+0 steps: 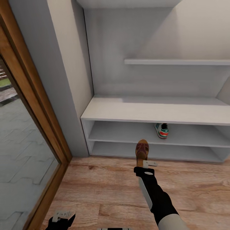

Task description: Pick up the two gym shoes and the two sandals from the corridor floor and place them onto the hallstand (shoe rack) in the corridor, making sure they are on the rack and not on the floor. Arrange them so the two gym shoes are next to each other and the two sandals are next to each other.

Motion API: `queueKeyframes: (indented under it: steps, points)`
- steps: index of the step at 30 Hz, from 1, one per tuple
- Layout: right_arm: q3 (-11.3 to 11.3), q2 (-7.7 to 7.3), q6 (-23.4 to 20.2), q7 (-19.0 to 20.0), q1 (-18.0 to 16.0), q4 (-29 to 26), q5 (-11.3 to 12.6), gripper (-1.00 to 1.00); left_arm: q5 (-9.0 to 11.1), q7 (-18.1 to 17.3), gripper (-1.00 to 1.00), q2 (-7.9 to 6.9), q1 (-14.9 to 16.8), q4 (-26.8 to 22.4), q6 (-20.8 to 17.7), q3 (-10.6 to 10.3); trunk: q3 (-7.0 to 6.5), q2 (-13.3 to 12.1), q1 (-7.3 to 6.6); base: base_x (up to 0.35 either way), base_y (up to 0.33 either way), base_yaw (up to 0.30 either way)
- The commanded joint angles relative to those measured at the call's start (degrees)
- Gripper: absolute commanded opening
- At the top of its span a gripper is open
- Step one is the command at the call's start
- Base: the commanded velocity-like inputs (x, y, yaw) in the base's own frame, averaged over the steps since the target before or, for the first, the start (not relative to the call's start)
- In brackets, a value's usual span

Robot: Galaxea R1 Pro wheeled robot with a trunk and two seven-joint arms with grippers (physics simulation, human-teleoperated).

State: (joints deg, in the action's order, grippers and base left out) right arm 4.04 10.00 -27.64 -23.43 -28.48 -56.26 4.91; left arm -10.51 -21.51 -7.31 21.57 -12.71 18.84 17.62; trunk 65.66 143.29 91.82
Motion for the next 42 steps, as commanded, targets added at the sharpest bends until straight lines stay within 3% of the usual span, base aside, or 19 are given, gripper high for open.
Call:
queueKeyframes:
  steps: [1,11,15,21,22,23,27,38,42]
  points:
    - [0.1,0.00,-0.1,-0.6,0.0,-0.1,0.6,-1.00,-0.6,-0.3,1.00,0.01,0.0,0.1,0.2,0.5,0.12,0.0,-0.01,0.000,0.000,0.164]
    - [0.1,0.00,-0.1,-0.6,0.0,-0.1,0.6,-1.00,-0.6,-0.7,1.00,0.10,0.0,0.1,0.2,0.5,0.83,0.0,-0.01,0.000,0.000,0.167]
    - [0.1,0.00,-0.1,-0.6,0.0,-0.1,0.6,-1.00,-2.3,-1.3,1.00,0.25,0.0,0.1,0.3,-0.3,1.11,0.0,-0.01,0.000,0.000,0.167]
    - [0.1,0.00,-0.1,-0.6,0.0,-0.1,0.6,-1.00,-5.5,-6.5,1.00,1.47,0.0,0.1,0.4,-2.2,1.53,0.0,-0.01,0.000,0.000,0.167]
    - [0.1,0.00,-0.1,-0.6,0.0,-0.1,0.6,-1.00,-5.9,-7.9,1.00,1.61,0.0,0.1,0.4,-2.3,1.60,0.0,-0.01,0.000,0.000,0.165]
    - [0.1,0.00,-0.1,-0.6,0.0,-0.1,0.6,-1.00,-6.3,-11.8,1.00,1.78,-0.3,0.1,0.4,-2.5,1.65,0.0,-0.01,0.000,0.000,0.121]
    - [0.1,0.00,-0.1,-0.6,0.0,-0.1,0.6,-1.00,-6.2,-15.0,1.00,1.84,-0.5,0.0,0.4,-2.5,1.74,0.0,-0.01,0.000,0.000,0.057]
    - [0.2,0.00,0.0,-0.6,0.0,-0.1,0.6,-1.00,-4.7,-16.0,1.00,1.81,-0.2,-1.1,0.2,-1.7,1.77,0.0,-0.01,0.022,0.000,0.007]
    - [0.2,0.00,0.0,-0.6,0.0,-0.2,0.6,-1.00,-2.5,-16.2,1.00,1.90,-0.1,-2.5,0.2,-1.1,1.77,0.0,-0.01,0.008,0.000,0.000]
